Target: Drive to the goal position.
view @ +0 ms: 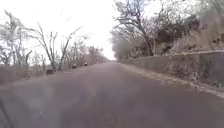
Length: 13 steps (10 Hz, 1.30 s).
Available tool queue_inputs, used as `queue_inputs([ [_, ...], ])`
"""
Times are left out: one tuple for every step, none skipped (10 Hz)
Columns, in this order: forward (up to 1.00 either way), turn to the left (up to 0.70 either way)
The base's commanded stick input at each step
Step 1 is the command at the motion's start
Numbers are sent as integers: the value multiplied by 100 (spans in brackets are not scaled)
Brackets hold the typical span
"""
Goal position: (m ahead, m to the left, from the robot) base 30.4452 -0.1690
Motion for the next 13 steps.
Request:
queue_inputs([
  [70,0],
  [70,0],
  [70,0],
  [70,0],
  [70,0],
  [70,0],
  [70,0],
  [70,0],
  [70,0],
  [70,0],
  [70,0],
  [70,0],
  [70,0],
])
